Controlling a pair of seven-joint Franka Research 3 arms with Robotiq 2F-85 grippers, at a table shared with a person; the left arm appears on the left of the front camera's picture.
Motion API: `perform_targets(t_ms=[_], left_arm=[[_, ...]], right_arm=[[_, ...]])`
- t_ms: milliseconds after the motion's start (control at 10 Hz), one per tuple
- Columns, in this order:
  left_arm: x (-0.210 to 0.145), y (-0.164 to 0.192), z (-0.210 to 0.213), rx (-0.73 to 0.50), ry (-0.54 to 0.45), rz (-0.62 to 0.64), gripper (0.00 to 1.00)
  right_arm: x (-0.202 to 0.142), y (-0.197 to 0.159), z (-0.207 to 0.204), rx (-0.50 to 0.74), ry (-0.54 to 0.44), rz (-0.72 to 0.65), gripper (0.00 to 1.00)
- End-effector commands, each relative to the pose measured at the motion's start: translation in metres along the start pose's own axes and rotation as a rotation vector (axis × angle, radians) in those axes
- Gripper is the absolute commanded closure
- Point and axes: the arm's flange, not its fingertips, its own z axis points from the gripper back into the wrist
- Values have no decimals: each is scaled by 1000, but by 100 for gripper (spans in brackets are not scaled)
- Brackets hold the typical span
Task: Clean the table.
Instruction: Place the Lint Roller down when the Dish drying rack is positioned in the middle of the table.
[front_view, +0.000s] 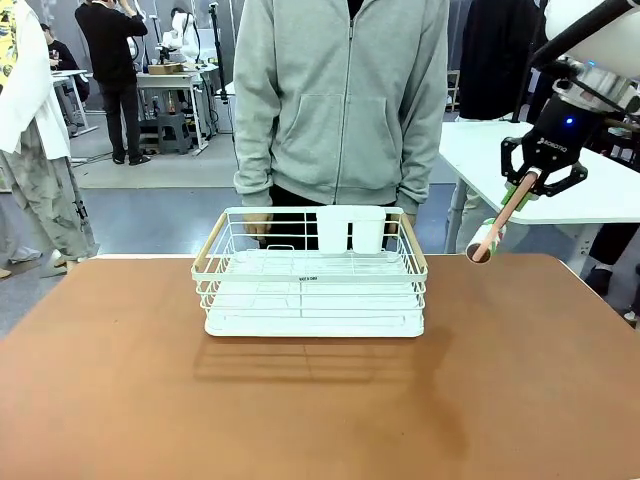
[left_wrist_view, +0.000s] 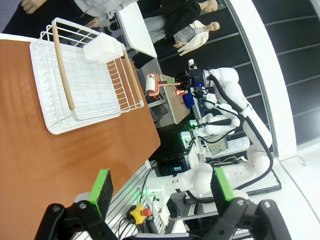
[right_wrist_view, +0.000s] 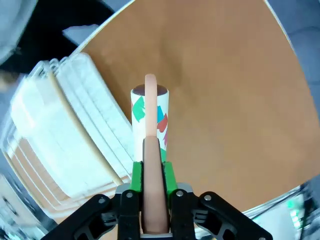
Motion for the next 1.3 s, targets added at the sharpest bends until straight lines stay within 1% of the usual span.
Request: perform_targets(t_ms=[0,100,200,400,500,700,900,1000,1200], left_arm=[[-1,-2,2,-25,-11,-14,0],[-1,-2,2,-25,-11,-14,0],[-1,-2,2,-25,-11,-14,0],[-1,-2,2,-25,-11,-14,0],[-1,-2,2,-25,-11,-14,0],[-1,-2,2,-25,-11,-14,0],[-1,-2,2,-25,-11,-14,0],[-1,-2,2,-25,-11,-14,0],[-1,-2,2,-25,-11,-14,0]], right_arm=[[0,-6,-11,61,-128,-381,79],[6,-13,-21,90,-121,-487,79],[11,-20,-33,119,-147,-567,79],[17,-32,-55,169,-145,-682,79],[19,-37,-67,184,-152,-719,79],[17,-49,-91,172,-164,-747,79],[13,-58,-111,169,-212,-763,79],[11,-61,-117,178,-224,-768,79],[5,-63,-124,156,-236,-760,79]])
